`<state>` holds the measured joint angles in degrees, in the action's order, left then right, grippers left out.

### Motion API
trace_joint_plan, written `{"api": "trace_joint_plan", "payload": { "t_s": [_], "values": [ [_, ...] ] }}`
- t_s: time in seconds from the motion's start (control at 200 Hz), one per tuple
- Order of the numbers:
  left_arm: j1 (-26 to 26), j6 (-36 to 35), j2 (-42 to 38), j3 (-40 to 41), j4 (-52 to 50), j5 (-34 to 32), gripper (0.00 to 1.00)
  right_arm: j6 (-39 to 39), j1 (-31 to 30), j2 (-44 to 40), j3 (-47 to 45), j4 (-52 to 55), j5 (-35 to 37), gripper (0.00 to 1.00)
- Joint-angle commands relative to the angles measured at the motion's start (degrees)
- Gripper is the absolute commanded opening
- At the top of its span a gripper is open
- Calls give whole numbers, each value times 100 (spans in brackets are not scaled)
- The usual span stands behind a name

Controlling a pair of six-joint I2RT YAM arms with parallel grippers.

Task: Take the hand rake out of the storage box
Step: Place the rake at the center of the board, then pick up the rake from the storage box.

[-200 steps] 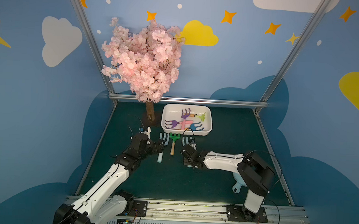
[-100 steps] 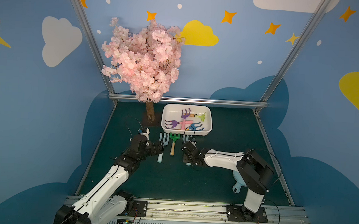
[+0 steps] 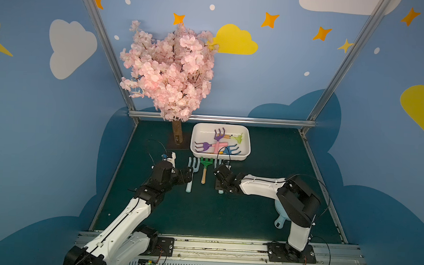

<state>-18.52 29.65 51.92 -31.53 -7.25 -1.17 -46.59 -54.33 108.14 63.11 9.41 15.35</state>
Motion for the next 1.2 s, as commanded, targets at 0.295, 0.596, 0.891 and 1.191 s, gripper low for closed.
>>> {"api": "trace_joint_plan", "payload": {
  "t_s": [0.295,0.596,0.891,1.191],
  "values": [
    [21,32,-141,24,-147,99,100,-96,102,-175,-137,-8,-328,62],
    [30,-132,-24,-434,-439,201,100,1553,844,-1893,-486,-1786,122,77],
    [40,-8,648,-484,-146,51,100,2467,2042,-37,1901,-753,-1534,73],
    [97,-151,1313,-797,-25,29,100,2195,2595,2384,4768,34,-2796,63]
  ]
}}
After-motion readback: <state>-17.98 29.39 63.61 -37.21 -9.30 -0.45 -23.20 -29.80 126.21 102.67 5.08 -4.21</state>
